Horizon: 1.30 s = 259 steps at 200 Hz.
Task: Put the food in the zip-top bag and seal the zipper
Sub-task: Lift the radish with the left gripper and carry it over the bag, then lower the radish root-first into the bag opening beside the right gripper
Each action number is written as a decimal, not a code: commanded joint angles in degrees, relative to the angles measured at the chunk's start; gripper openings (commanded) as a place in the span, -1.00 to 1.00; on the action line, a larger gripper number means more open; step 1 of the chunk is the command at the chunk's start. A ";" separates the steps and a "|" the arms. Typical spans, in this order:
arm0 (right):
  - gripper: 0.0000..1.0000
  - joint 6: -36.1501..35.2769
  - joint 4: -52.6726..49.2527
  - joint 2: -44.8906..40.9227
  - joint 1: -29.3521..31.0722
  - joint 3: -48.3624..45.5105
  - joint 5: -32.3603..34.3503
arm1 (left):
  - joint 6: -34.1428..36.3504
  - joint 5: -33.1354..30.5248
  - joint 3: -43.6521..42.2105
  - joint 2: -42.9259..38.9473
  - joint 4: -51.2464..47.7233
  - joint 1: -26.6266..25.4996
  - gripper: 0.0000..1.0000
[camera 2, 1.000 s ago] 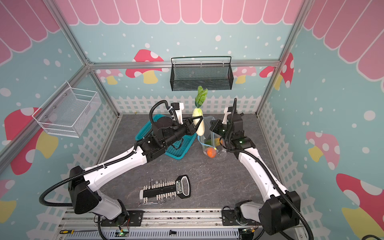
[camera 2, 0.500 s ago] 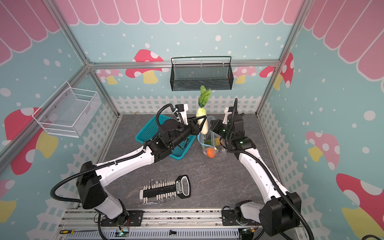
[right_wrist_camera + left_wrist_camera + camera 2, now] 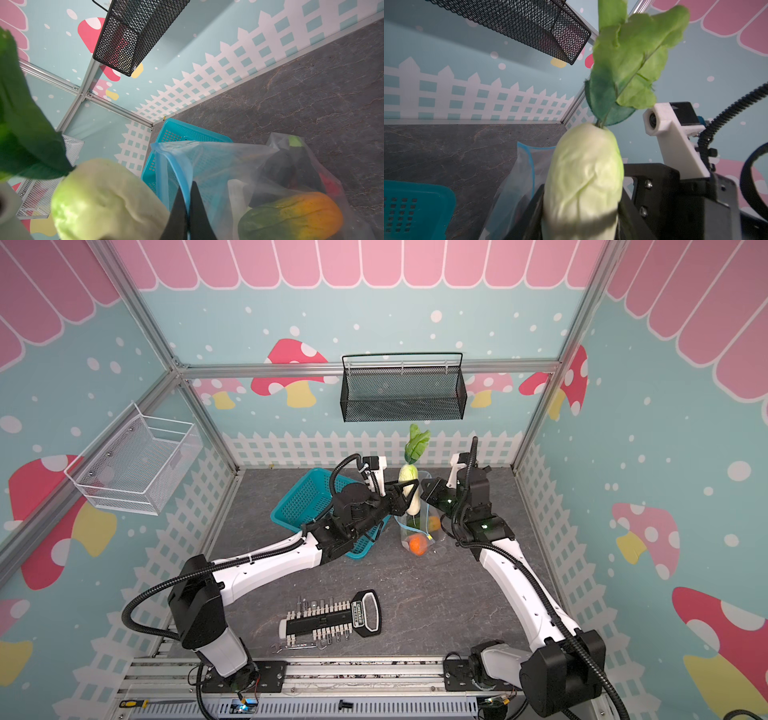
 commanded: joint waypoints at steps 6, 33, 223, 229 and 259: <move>-0.96 1.00 1.55 -2.16 -0.15 0.92 0.04 | 0.55 -1.10 -0.90 0.61 0.32 -0.66 -0.54; -0.96 0.71 1.55 -2.25 -0.15 1.01 0.23 | 0.46 -1.62 -2.09 0.34 0.38 -0.69 -0.54; -0.96 0.47 2.35 -1.48 -0.15 1.22 0.55 | -1.46 -1.58 -3.05 1.90 -1.08 -1.02 -0.44; -0.96 0.48 2.37 -1.44 -0.15 1.20 0.48 | -1.56 -1.59 -2.89 2.13 -1.18 -1.04 -0.44; -0.96 0.24 2.34 -1.44 -0.15 1.41 0.73 | -2.26 -1.06 -2.30 2.83 -2.12 -1.22 -0.44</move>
